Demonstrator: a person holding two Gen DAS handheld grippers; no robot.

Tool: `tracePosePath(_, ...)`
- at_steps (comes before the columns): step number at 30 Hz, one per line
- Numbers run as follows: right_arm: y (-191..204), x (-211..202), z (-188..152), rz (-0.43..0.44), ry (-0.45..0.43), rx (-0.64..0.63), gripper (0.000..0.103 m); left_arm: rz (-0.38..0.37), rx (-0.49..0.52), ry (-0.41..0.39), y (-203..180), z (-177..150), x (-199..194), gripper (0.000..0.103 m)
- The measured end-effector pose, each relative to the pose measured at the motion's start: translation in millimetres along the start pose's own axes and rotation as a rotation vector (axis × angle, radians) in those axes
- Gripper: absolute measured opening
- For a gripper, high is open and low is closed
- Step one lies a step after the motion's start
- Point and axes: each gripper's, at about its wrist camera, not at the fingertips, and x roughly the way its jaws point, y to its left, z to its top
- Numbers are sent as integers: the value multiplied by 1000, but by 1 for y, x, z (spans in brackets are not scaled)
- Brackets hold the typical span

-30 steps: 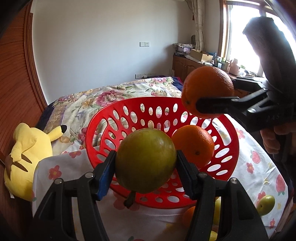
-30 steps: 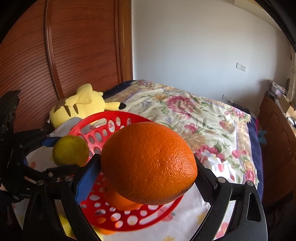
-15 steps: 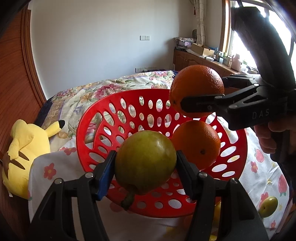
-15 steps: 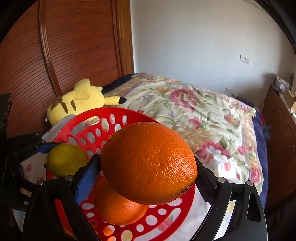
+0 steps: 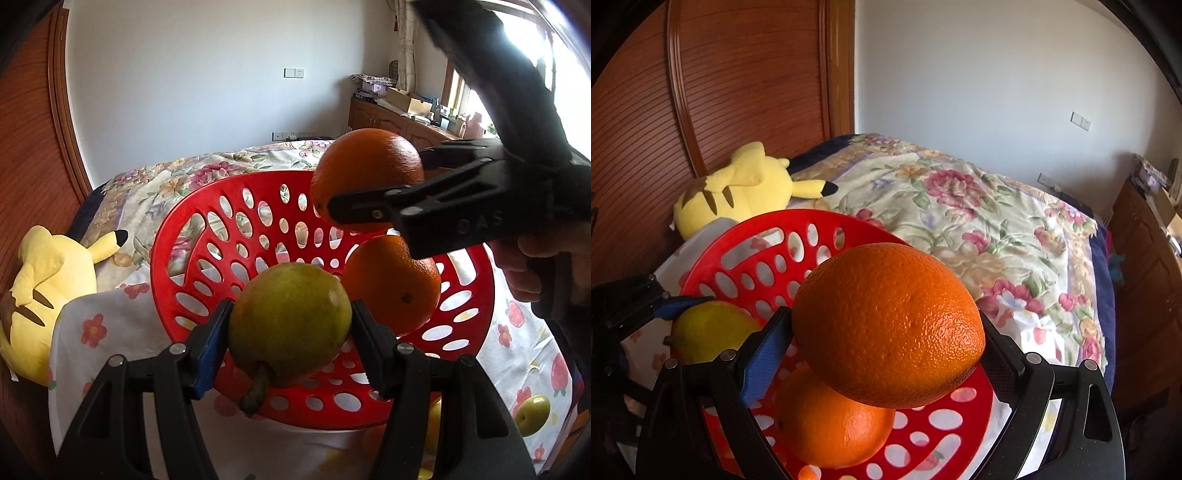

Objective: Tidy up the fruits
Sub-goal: 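Release the pomelo into the basket with the left tool while the right tool releases the orange, then move the left tool to a yellow lemon while the right tool approaches a green apple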

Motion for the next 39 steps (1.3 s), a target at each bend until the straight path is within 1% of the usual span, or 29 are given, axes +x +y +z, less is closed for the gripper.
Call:
tracePosePath(3, 2, 12, 5, 15, 38, 2, 95, -2, -5, -10, -1, -1, -2, 62)
tracePosePath(6, 2, 28, 11, 24, 99, 1, 95, -18, -16, -40, -2, 2, -9, 62)
tracePosePath(9, 2, 33, 13, 20, 124, -8, 95, -11, -6, -41, -2, 3, -13, 62)
tracePosePath(12, 0, 32, 12, 46, 130, 10, 95, -12, -13, -50, 1, 3, -18, 62)
tracePosePath(17, -1, 31, 11, 54, 145, 20, 95, -8, -19, -61, 4, -1, -28, 62)
tracePosePath(21, -2, 23, 15, 64, 117, 46, 95, -5, -23, -69, 7, -5, -37, 62)
tracePosePath(26, -1, 18, 17, 54, 111, 79, 95, 0, -25, -82, 5, -13, -49, 62)
tracePosePath(32, 1, -1, 5, 39, 57, 104, 95, 3, -22, -90, -2, -22, -62, 62)
tracePosePath(39, 12, -28, -17, 31, 21, 116, 95, 3, -17, -105, -13, -37, -80, 63)
